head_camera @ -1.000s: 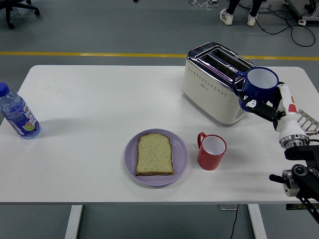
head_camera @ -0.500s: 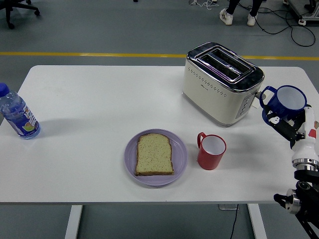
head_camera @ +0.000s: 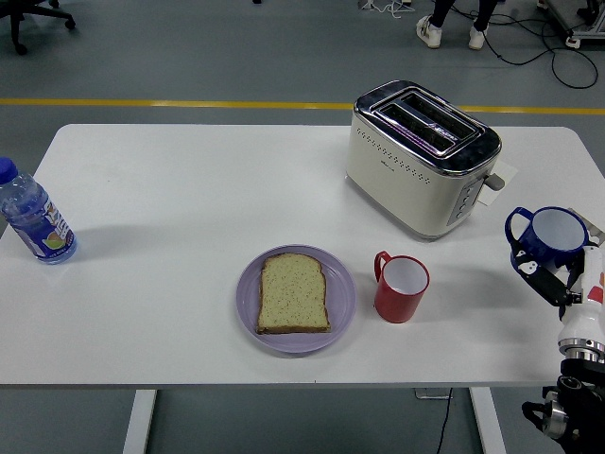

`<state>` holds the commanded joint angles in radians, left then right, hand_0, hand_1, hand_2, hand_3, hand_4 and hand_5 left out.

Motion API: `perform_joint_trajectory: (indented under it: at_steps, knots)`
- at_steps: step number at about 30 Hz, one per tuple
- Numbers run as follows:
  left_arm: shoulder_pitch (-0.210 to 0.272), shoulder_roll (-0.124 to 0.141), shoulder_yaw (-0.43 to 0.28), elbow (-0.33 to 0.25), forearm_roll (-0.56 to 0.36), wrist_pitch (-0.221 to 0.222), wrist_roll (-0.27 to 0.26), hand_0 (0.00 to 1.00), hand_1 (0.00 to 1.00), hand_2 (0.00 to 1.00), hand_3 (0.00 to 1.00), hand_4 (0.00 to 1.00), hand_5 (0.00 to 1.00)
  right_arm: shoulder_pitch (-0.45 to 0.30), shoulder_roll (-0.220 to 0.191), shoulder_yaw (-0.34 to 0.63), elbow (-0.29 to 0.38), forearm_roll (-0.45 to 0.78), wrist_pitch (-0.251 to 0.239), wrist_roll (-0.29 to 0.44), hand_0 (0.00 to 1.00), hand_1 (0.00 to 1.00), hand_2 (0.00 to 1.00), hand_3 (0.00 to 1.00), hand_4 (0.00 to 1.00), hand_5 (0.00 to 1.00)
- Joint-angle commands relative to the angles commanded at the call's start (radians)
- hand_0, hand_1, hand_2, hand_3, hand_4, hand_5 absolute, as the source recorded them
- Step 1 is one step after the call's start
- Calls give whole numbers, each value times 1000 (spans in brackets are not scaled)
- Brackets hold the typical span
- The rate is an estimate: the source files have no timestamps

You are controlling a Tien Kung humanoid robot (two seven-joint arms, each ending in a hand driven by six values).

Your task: Pick up the cup,pour liquid into bread,place the cup on the desk

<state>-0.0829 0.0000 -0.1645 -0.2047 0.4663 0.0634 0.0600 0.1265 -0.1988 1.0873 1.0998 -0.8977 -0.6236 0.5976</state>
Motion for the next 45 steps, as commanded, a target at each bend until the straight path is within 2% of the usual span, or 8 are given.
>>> perform_joint_trajectory:
  at_steps: [15, 21, 22, 28, 39, 45]
  knots:
    - [-7, 0, -11, 0, 0, 0, 1, 635, 646, 657, 553, 324, 835, 31, 32, -71, -127, -10, 40, 10, 608, 488, 567, 575, 507, 7]
    - [-9, 0, -12, 0, -1, 0, 0, 635, 646, 657, 553, 324, 835, 43, 40, -81, -170, -15, 39, 18, 611, 490, 567, 575, 512, 15]
    - [-9, 0, -12, 0, -1, 0, 0, 635, 646, 657, 554, 324, 836, 45, 40, -84, -176, -17, 37, 20, 611, 492, 572, 575, 558, 2]
    - [-8, 0, -10, 0, -1, 0, 0, 635, 646, 657, 554, 324, 836, 55, 44, -102, -214, -24, 38, 21, 612, 495, 574, 573, 578, 2]
    - [-9, 0, -10, 0, -2, 0, 0, 635, 646, 657, 554, 324, 839, 78, 54, -127, -248, -27, 36, 19, 614, 501, 582, 576, 598, 2]
    - [-9, 0, -12, 0, -1, 0, 0, 635, 646, 657, 554, 324, 839, 84, 55, -132, -260, -56, 38, -14, 614, 501, 582, 576, 598, 2]
